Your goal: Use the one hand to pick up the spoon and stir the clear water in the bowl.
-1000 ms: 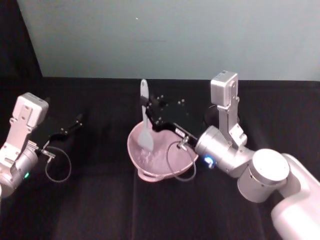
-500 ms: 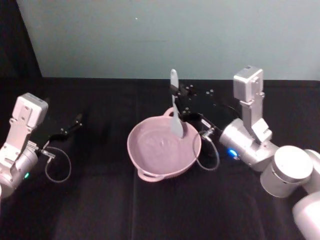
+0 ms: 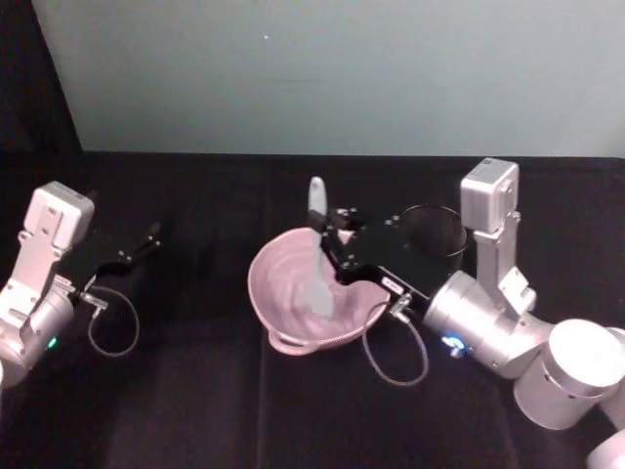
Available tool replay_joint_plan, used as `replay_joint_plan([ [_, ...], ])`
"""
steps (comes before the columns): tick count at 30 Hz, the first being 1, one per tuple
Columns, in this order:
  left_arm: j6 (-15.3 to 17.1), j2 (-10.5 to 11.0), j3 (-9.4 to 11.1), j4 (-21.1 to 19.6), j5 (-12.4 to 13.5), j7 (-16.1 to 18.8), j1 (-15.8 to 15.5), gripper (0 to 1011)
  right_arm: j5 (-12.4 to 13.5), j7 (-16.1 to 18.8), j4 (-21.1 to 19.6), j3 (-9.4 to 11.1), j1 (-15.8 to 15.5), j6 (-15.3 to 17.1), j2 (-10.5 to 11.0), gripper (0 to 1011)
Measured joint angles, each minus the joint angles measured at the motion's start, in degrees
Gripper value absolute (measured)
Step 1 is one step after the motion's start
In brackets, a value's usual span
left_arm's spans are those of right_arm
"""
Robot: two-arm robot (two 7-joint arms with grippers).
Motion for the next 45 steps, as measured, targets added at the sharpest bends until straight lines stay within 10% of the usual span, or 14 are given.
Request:
replay_joint_plan([
  [11,0.0,0.0,0.0,0.0,0.0,0.0,0.0,1011,-0.1,-1.7,6.1,-2.5,4.3,-1.7,-4.9,114],
  [24,0.0,0.0,0.0,0.0,0.0,0.0,0.0,1011,-5.8,-6.2,13.6,0.8,8.1,-7.9,-6.3,113],
  [37,0.0,0.0,0.0,0.0,0.0,0.0,0.0,1011,-4.1,-3.5,0.6,3.2,-1.4,-3.8,-0.4,113],
  [45,0.0,0.0,0.0,0.0,0.0,0.0,0.0,1011,-1.8,-1.4,-1.3,0.6,-2.5,-2.3,-1.3,113],
])
